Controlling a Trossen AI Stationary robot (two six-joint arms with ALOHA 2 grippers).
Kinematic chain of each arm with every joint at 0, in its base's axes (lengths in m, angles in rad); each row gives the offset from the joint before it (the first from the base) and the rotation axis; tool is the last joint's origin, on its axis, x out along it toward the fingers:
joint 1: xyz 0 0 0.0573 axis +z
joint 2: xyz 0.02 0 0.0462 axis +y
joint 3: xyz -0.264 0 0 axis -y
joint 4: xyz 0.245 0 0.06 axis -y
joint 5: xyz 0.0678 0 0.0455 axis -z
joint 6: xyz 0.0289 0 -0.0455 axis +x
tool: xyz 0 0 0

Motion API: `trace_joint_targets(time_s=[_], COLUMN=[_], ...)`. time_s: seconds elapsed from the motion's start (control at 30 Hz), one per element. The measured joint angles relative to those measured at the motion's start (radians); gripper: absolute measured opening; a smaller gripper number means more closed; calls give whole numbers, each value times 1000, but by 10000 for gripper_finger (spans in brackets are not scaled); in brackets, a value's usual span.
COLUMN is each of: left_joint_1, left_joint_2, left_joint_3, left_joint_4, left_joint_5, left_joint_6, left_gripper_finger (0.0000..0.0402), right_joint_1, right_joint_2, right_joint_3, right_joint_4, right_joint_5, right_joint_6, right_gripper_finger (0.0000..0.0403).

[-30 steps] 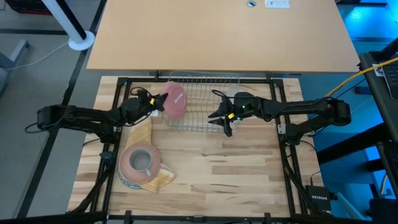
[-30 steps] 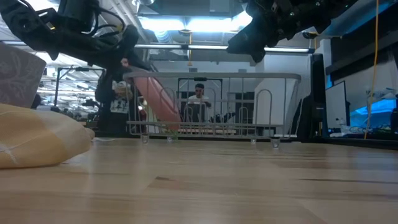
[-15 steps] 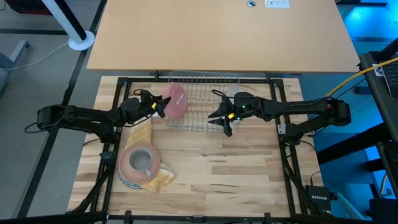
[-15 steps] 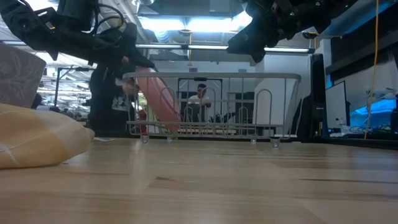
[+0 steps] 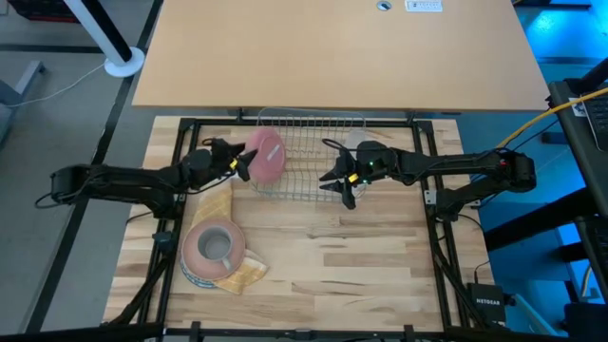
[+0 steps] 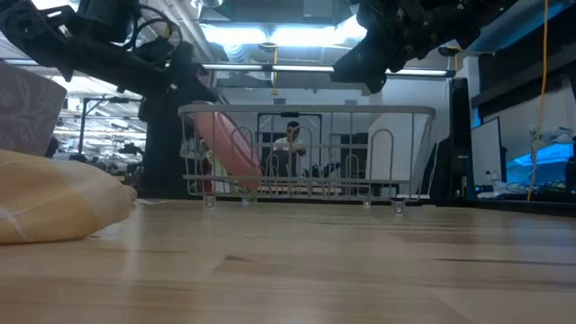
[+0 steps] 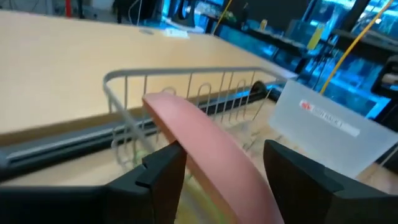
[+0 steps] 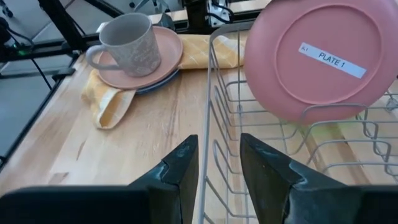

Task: Sort dishes
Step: Put the pink plate into the dish rack, then put the gray cup to the right side of the table

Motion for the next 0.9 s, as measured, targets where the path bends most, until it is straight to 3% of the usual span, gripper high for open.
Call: trace_joint_targets(time_s=[0.23,0.47,0.57,0.77,0.9], left_joint_1=[0,-2,-9,-70,-120], left_joint_2=[-132,-269,-350,-473,-527], left_joint_3=[0,0,0,0,0], left_joint_4=[-239,-252,-244,-241,-242], left_joint_5=[-2,6,97,402,452], left_joint_6=[-95,-93,-112,-342,-421], left_gripper_finger=[204,204,204,201,195], right_joint_1=[0,0,0,1,2], right_joint_2=[0,0,0,0,0], right_joint_3=[0,0,0,0,0], right_joint_4=[-5,-5,-6,9,53], right_joint_5=[0,0,0,-5,-85], right_joint_6=[-7,-7,-7,7,102], right_gripper_finger=[122,122,122,122,122])
